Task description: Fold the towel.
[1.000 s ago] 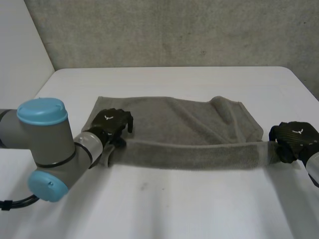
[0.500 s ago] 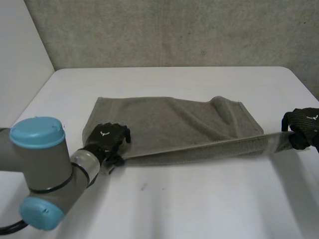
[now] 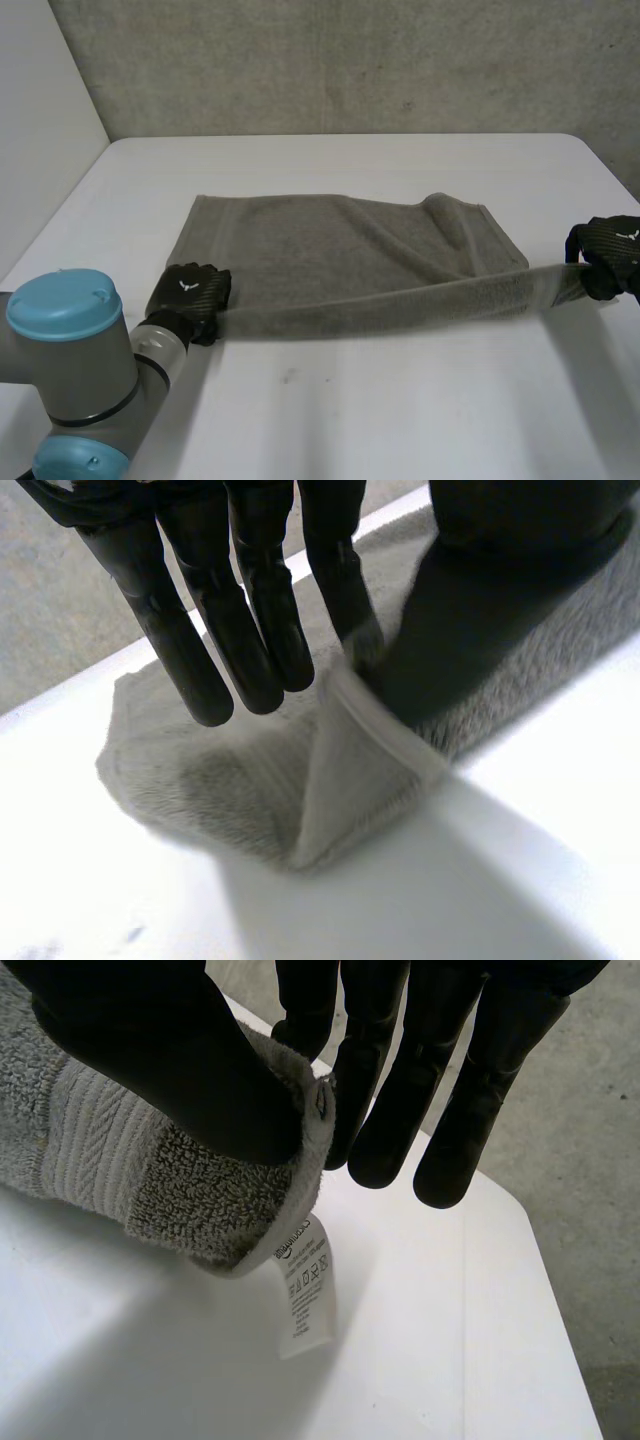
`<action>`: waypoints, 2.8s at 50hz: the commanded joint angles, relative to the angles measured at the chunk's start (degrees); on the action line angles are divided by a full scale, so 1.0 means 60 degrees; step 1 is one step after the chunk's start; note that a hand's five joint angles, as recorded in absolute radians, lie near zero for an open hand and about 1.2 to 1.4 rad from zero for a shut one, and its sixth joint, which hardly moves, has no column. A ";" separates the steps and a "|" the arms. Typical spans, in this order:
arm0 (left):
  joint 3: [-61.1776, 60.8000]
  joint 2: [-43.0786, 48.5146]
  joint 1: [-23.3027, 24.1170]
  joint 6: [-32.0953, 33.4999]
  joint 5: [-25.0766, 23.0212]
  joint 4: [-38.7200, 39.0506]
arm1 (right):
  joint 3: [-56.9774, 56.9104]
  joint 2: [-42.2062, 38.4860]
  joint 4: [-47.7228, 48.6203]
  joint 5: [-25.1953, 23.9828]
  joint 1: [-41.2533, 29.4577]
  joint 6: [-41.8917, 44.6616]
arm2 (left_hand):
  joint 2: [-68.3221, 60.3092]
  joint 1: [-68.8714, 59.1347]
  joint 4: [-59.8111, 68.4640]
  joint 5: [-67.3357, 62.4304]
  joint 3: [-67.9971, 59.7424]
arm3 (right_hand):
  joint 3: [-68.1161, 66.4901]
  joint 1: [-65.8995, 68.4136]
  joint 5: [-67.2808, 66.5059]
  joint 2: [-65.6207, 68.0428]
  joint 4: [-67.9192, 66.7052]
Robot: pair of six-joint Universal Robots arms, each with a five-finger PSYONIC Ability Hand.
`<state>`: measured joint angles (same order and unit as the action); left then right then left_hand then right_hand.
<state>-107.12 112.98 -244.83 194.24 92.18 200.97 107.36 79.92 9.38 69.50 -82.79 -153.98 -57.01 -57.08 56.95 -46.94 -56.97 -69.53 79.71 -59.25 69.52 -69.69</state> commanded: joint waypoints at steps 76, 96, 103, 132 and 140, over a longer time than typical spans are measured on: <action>0.3375 -0.1090 -0.1734 0.1347 -0.3452 -0.2119 | -0.4828 -0.0503 -0.3102 0.0575 -0.2226 0.1509 | -0.3831 -0.3821 0.3842 -0.3843 -0.3838 | -0.1745 0.0048 -0.1791 0.1747 -0.1719; 0.0510 0.0140 -0.2042 0.1362 -0.3733 -0.1166 | -0.1136 -0.1235 -0.1373 0.0370 -0.1319 0.2066 | -0.1822 -0.1811 0.1832 -0.1834 -0.1829 | -0.1745 0.0048 -0.1791 0.1747 -0.1719; 0.0422 0.0110 -0.2057 0.1348 -0.3617 -0.1152 | -0.1092 -0.1001 -0.1286 0.0370 -0.1069 0.1948 | 0.2893 0.2903 -0.2882 0.2881 0.2886 | -0.1745 0.0048 -0.1791 0.1747 -0.1719; -0.1101 -0.0856 -0.2159 0.1377 -0.2341 -0.0141 | -0.0946 -0.0971 -0.1168 0.0546 -0.0835 0.1728 | -0.3807 -0.3796 0.3818 -0.3819 -0.3814 | -0.1745 0.0048 -0.1791 0.1747 -0.1719; -0.1525 -0.1967 -0.2174 0.1580 -0.2356 -0.0316 | -0.0887 -0.0343 -0.2410 0.0444 -0.0747 0.2006 | -0.3831 -0.3821 0.3842 -0.3843 -0.3838 | -0.1745 0.0048 -0.1791 0.1747 -0.1719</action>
<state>-114.23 106.71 -257.82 202.48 78.19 200.25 101.79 74.70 1.60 72.79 -87.83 -143.29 -67.56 -65.93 67.43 -56.40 -67.46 -69.61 79.80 -59.25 69.55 -69.72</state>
